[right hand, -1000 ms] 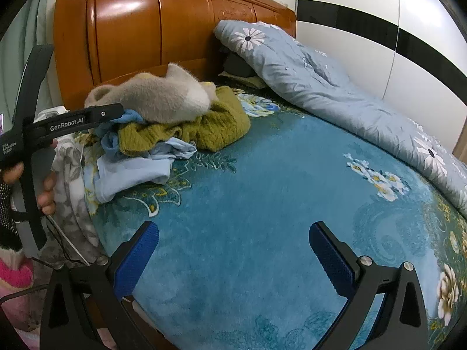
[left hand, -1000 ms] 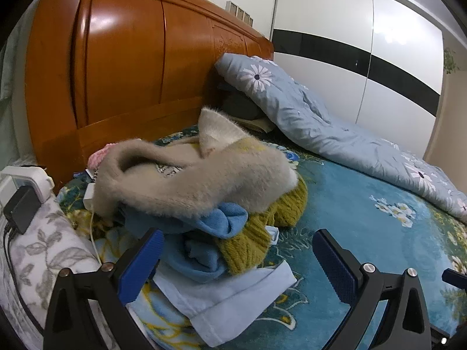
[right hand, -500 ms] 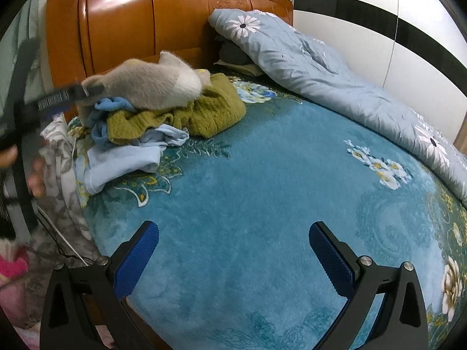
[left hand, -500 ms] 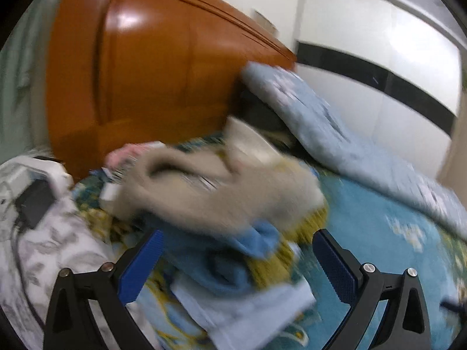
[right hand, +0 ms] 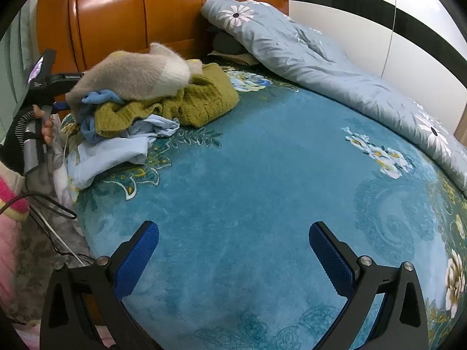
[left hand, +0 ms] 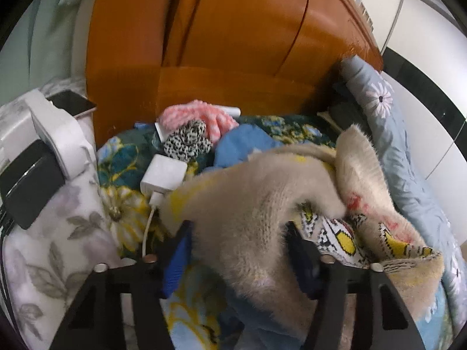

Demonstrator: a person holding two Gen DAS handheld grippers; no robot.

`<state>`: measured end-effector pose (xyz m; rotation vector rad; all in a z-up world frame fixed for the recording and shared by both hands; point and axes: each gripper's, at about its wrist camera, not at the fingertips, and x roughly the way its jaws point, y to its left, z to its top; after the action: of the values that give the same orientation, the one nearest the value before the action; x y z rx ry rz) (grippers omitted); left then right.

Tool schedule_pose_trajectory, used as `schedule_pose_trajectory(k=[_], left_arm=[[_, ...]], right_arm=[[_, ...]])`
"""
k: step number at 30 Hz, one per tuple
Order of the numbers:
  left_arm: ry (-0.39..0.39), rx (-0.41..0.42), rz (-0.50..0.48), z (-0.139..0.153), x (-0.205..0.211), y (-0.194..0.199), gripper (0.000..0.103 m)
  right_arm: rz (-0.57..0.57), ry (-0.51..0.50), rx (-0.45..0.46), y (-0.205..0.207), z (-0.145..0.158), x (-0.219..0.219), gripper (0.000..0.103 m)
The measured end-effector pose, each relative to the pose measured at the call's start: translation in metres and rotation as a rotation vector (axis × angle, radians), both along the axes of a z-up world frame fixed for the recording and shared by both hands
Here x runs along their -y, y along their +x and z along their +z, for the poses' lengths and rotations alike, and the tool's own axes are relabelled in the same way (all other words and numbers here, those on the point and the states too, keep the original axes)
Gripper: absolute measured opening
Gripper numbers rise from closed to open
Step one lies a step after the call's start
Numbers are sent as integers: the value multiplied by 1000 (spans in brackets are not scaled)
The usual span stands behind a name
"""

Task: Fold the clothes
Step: 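Grasp the beige fuzzy sweater from the pile with the left gripper and lift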

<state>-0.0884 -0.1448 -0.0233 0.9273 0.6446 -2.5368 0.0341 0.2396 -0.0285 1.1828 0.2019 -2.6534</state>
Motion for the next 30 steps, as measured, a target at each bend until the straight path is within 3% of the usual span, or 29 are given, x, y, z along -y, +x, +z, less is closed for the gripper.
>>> schedule_pose_trajectory(k=[2,5,11,19,23,24,25,26,28,30], left_arm=[[-39,-1,-5,5,-7,-2,39],[-35,-37,-12,18,-10,-4,31],[-111,-210,-147,84,-53,-2,25],[-192,-439,-459,169,-172,5,23],[-143,-535,-650,201,-239,19,23],[-135,-565,-694,209,-256,25,21],[-122,-597,-747,219,-273,32,4],[-102,-630,-813,231,-290,41,0],[-80,-690,-932,255,-325,58,0],[-110,-719,-998,271,-361,73,0]], right_arm=[[4,1,0,1,0,-1,103],[0,-5,-8,3,2,-5,103],[-45,-15,0,9,2,-19,103],[-87,-50,-20,21,9,-39,103],[-133,-64,-25,30,10,-57,103],[-148,-70,-28,33,11,-63,103],[-164,-75,-31,37,13,-70,103],[-180,-78,-36,41,15,-76,103],[-216,-78,-45,49,17,-90,103],[-251,-80,-56,57,21,-102,103]])
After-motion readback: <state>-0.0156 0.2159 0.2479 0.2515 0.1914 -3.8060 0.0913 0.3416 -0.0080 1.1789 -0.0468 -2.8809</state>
